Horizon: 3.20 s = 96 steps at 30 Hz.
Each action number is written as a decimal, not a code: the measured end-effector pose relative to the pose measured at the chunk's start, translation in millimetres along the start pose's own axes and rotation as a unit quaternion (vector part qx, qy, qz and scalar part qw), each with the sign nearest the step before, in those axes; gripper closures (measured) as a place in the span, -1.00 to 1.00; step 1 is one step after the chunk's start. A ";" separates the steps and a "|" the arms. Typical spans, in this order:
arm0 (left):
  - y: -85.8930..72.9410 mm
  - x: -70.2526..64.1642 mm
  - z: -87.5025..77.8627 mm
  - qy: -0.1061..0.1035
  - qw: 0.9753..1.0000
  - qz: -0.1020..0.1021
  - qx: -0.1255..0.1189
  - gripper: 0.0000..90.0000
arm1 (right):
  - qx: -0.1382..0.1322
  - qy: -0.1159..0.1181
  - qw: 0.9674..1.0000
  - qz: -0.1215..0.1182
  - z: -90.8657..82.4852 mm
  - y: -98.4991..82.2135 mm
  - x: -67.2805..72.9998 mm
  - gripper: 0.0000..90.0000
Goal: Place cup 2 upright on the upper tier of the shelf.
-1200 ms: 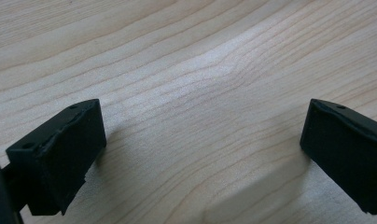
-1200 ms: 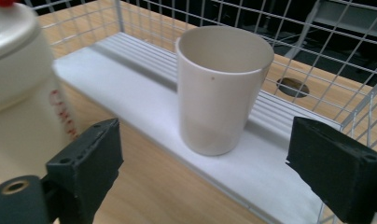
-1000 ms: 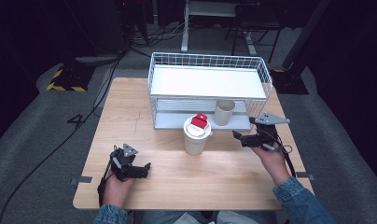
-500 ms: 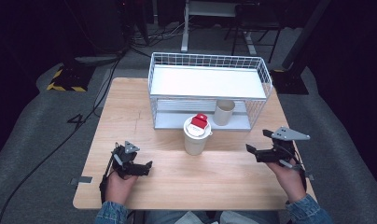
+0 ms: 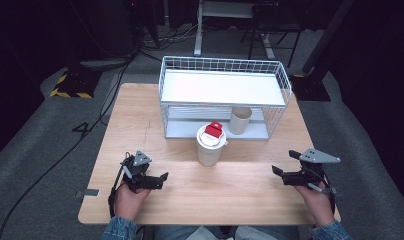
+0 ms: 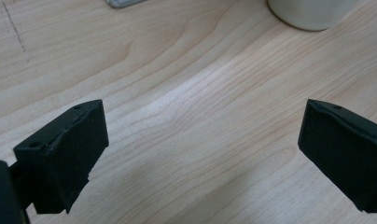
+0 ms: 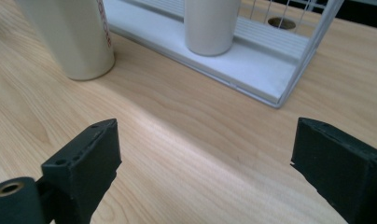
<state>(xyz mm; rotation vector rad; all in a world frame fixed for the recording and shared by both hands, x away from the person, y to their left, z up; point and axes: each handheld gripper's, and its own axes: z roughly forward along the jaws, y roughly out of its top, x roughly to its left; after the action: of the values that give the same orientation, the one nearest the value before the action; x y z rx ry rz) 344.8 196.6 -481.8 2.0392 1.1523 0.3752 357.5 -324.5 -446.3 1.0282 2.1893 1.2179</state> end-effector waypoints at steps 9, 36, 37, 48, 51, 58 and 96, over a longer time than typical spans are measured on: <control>9.3 -17.3 -9.0 -0.016 0.999 0.039 -0.018 -0.94 | 0.043 -0.002 0.999 0.014 9.5 -35.3 -2.8 -0.78; 40.7 -57.3 -14.5 -0.109 0.990 0.052 -0.067 -0.95 | 0.102 -0.015 0.994 0.016 20.9 -56.2 -4.2 -0.76; 42.9 -58.7 -14.6 -0.108 0.990 0.056 -0.067 -0.95 | 0.103 -0.016 0.994 0.016 21.2 -56.0 -4.0 -0.77; 67.7 -76.6 -5.7 -0.111 0.987 0.062 -0.096 -0.99 | 0.104 -0.019 0.994 0.018 22.1 -55.5 -3.0 -0.78; 72.9 -78.5 -0.1 -0.109 0.987 0.058 -0.103 -1.00 | 0.104 -0.019 0.994 0.018 22.1 -55.5 -3.0 -0.78; 79.5 -76.8 17.6 -0.103 0.987 0.035 -0.119 -1.00 | 0.104 -0.019 0.994 0.018 22.1 -55.5 -3.0 -0.78; 84.7 -85.5 103.4 -0.100 0.983 0.021 -0.153 -1.00 | 0.104 -0.015 0.994 0.015 23.1 -54.8 -2.7 -0.78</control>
<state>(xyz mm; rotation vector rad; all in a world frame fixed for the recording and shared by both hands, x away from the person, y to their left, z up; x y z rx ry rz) 408.2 51.1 -480.8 1.7877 0.8718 0.3377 352.9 -332.9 -505.0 1.1571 2.3219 0.9952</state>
